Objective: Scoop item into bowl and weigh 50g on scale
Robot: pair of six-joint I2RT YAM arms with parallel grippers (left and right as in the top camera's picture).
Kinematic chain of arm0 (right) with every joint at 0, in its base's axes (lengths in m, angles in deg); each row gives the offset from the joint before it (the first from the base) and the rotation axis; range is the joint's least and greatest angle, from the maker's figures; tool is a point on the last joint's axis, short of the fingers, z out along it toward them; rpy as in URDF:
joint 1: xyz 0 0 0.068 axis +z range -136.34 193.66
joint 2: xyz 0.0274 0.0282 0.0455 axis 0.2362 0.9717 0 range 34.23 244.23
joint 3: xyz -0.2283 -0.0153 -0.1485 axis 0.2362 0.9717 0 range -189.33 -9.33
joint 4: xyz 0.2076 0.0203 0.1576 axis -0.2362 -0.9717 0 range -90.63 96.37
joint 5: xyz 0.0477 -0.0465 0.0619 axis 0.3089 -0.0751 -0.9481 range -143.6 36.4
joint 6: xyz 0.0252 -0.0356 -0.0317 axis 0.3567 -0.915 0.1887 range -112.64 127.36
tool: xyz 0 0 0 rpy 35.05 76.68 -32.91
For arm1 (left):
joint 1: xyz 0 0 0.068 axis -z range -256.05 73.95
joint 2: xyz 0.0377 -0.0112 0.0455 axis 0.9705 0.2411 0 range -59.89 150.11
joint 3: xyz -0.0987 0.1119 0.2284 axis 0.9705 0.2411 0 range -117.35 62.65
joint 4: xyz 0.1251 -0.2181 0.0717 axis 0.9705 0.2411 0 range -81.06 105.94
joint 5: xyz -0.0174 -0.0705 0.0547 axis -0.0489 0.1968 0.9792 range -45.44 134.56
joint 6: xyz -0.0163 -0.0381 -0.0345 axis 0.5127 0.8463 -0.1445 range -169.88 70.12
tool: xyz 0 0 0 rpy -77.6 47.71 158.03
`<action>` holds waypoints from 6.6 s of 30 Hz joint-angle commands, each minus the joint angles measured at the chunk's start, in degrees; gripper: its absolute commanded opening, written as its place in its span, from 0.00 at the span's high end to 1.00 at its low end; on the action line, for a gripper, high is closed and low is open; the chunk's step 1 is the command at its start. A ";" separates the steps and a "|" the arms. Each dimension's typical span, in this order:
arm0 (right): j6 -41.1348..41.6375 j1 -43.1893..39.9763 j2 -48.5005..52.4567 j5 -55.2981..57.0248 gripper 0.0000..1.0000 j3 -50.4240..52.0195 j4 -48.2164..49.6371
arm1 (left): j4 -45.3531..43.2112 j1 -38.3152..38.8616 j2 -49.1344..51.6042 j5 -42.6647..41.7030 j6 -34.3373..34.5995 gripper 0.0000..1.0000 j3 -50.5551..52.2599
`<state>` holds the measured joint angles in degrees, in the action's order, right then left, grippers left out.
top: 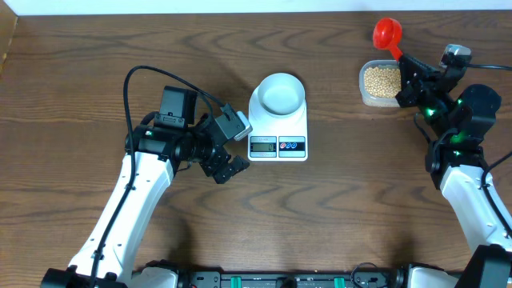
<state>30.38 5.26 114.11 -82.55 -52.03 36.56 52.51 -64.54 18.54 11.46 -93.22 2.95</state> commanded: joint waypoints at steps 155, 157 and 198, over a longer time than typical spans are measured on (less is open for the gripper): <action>-42.01 6.10 13.86 34.67 0.99 -25.99 -53.99 | -2.51 -0.20 0.00 -0.76 -0.57 0.05 -1.29; -41.97 6.58 14.34 34.45 0.99 -25.99 -53.31 | -2.51 -0.20 0.00 -0.76 -0.57 0.05 -1.29; -24.30 2.27 22.10 10.36 0.99 -25.97 -55.15 | -2.51 -0.20 0.00 -0.76 -0.57 0.05 -1.29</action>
<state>3.45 7.57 133.69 -67.22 -77.75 -18.03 49.98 -64.54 18.54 11.46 -93.43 2.95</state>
